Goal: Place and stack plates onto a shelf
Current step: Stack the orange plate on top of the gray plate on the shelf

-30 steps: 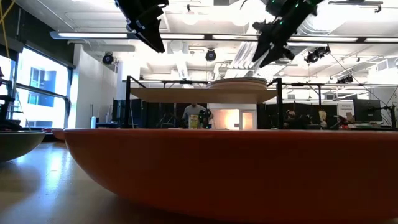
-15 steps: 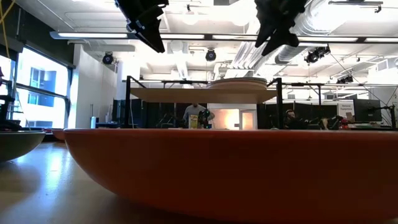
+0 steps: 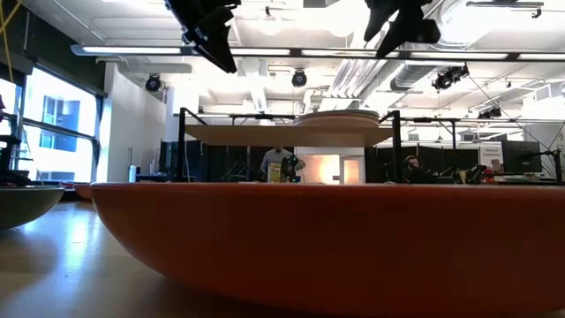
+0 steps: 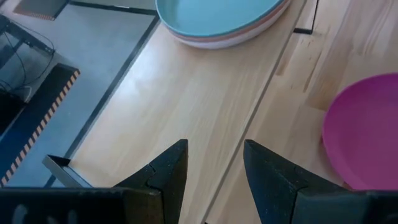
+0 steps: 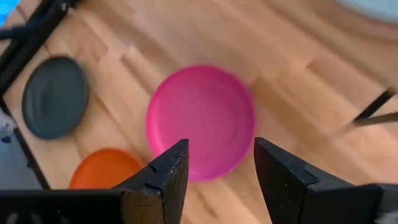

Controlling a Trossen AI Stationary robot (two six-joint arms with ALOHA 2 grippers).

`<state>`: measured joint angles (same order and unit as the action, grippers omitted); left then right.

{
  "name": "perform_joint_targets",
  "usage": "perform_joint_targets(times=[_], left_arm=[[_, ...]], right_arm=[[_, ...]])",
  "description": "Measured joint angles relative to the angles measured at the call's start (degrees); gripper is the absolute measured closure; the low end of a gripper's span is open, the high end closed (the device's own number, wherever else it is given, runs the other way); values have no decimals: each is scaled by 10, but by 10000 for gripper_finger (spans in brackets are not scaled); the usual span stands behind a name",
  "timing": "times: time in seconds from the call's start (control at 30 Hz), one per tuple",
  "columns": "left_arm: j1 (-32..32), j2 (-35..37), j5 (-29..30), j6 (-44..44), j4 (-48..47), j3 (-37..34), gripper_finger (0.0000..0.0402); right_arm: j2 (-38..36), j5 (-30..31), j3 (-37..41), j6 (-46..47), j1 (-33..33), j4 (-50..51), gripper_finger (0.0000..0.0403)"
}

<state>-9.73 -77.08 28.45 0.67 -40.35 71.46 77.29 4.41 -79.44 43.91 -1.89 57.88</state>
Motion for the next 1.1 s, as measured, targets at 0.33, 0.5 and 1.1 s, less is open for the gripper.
perform_joint_targets(times=[0.33,0.5,1.1], left_arm=[[0,0,-2,-9,13,0,254],[0,0,-138,-40,7,0,254],[113,0,-170,-158,-5,-14,254]], right_arm=[[81,30,0,55,124,-10,242],[128,38,0,84,165,-19,242],[255,-4,0,103,265,-68,242]])
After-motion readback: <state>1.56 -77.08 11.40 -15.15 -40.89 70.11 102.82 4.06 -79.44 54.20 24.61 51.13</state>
